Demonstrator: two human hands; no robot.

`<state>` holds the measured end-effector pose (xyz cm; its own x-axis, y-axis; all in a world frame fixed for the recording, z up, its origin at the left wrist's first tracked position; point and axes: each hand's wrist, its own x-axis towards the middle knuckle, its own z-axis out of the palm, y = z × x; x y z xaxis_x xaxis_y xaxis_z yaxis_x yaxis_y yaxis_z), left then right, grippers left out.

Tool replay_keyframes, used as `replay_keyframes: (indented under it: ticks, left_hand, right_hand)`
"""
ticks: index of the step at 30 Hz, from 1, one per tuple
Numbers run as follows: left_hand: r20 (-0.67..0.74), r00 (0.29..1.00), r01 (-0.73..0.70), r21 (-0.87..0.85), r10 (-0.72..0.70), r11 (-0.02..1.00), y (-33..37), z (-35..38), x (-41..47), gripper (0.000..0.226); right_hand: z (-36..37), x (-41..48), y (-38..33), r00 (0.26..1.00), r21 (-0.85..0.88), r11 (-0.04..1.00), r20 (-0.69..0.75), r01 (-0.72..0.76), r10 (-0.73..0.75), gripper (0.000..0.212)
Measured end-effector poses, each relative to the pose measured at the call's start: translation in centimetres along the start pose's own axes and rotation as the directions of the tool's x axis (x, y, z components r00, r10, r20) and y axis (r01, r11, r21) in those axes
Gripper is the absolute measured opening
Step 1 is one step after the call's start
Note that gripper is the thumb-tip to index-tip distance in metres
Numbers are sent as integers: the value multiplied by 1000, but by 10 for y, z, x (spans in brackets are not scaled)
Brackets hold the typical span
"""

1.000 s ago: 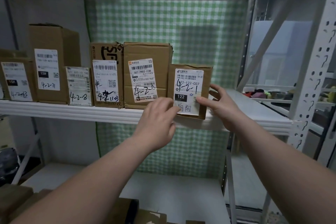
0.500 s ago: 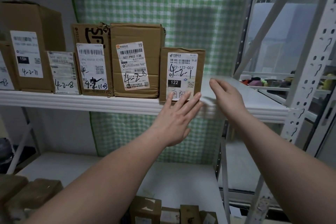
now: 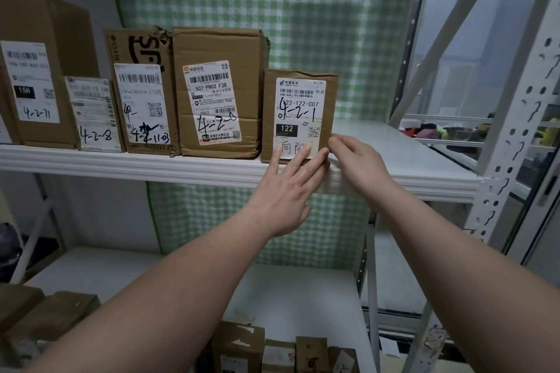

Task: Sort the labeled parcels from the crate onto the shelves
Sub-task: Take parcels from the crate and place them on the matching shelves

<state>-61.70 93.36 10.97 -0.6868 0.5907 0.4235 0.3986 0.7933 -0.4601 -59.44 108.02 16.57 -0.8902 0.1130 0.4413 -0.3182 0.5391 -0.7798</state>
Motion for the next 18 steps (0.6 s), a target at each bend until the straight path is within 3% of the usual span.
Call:
replay_keyframes:
  ticks: [8,13,18]
  left_hand:
    - [35,998,63,-150,-59,987,1,-5,-6,80]
    - [-15,988,143,-275,-153,951,-1,-16,-21,75]
    - [-30,958,249,-418,-287,874,-4,-31,-53,52]
  right_hand:
    - [-2,-5,12,999,-92,996,27,19,-17,39]
    - [-1,-19,13,987,-160,980,-84,119,-134,30]
    - [18,-42,4,970,-89,970,-70,227,-234,23]
